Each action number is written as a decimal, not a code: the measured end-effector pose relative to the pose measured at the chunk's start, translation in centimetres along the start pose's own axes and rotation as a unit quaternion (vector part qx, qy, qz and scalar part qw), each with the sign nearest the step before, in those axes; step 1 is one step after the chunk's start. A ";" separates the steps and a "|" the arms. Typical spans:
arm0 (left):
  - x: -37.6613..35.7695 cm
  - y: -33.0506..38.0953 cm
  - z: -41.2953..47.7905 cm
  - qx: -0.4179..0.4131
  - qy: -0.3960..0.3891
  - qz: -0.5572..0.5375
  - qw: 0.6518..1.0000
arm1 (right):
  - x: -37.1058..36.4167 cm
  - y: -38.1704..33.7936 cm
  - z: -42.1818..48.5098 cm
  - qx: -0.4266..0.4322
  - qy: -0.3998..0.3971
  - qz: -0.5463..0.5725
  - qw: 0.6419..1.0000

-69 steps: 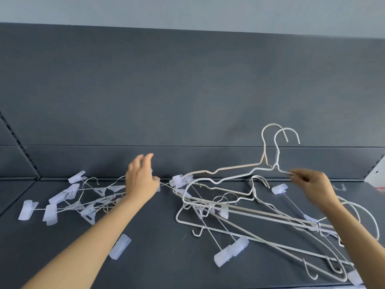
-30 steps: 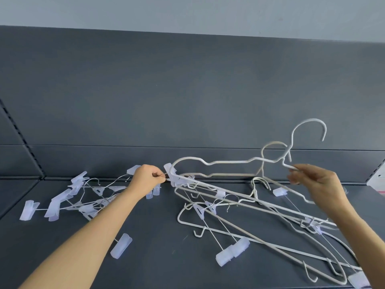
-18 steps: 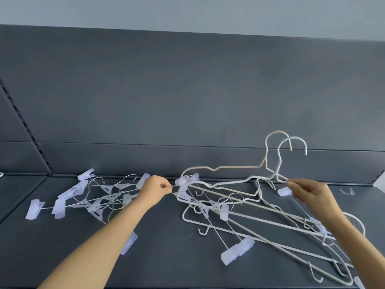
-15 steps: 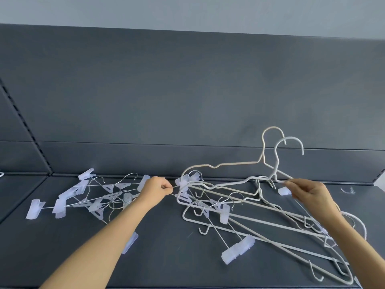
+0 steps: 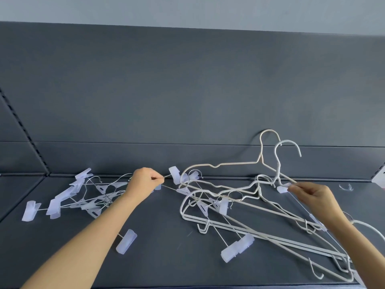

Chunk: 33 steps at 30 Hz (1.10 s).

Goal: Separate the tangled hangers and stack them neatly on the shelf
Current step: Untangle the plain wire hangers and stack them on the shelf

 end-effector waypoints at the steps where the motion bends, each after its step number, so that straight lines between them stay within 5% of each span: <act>1: -0.3 -0.1 -0.1 -0.007 -0.012 0.033 0.999 | 0.2 0.2 -0.1 -0.002 0.001 0.003 1.000; 7: -2.5 -0.7 -1.1 -0.057 -0.106 0.241 0.963 | 3.0 -0.1 -0.8 -0.003 0.023 0.045 0.999; 14: -3.7 -0.8 -3.0 0.018 -0.287 0.215 0.933 | 3.7 1.1 -0.4 -0.035 0.094 0.051 0.994; 17: -3.1 1.9 -1.7 0.009 -0.220 0.100 0.970 | 2.3 1.9 0.1 -0.053 0.104 0.035 0.993; 20: -3.9 4.0 -0.1 -0.030 -0.139 0.107 0.984 | 0.9 1.3 0.5 -0.040 0.090 0.047 0.994; 33: -7.8 1.2 1.5 0.023 -0.175 0.018 0.984 | -2.3 -2.9 5.4 0.012 0.068 -0.046 0.997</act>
Point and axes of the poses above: each hand's wrist, its own z-axis towards the middle knuckle, its own x-axis out of the back of the hand, y = z × x, the point moved 6 cm from there along z, towards the middle knuckle, and after that the axes turned 5 degrees about -y, right-handed, at the moved point
